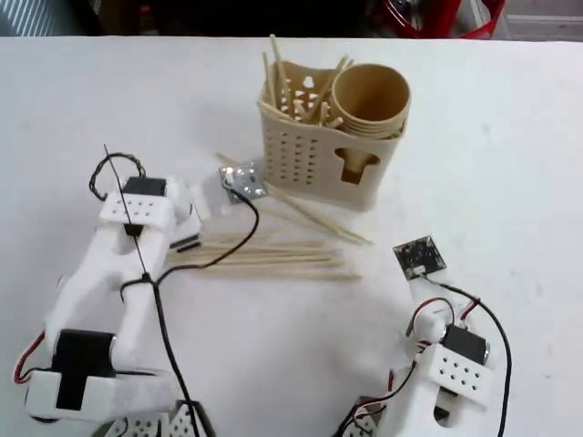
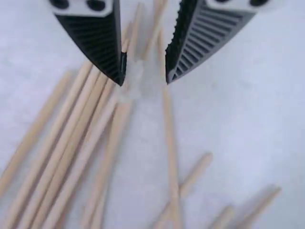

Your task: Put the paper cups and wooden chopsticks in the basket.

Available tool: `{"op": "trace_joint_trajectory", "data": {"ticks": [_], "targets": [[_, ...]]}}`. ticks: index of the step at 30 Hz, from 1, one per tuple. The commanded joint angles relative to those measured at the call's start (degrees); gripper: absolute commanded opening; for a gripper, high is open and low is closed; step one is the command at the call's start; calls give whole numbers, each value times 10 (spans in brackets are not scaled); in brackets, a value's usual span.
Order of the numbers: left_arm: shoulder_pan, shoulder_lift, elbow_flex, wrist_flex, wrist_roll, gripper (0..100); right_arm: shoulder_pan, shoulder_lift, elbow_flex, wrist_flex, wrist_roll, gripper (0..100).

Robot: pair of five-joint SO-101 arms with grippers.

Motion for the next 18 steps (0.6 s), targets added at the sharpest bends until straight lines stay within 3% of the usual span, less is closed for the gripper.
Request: {"op": "trace_joint_trajectory", "data": {"ticks": [1, 18], "targets": [[7, 7, -9, -30, 4, 151, 1, -5, -4, -8, 4, 17], [132, -32, 5, 70, 0, 155, 1, -5, -2, -8, 4, 17]]}}
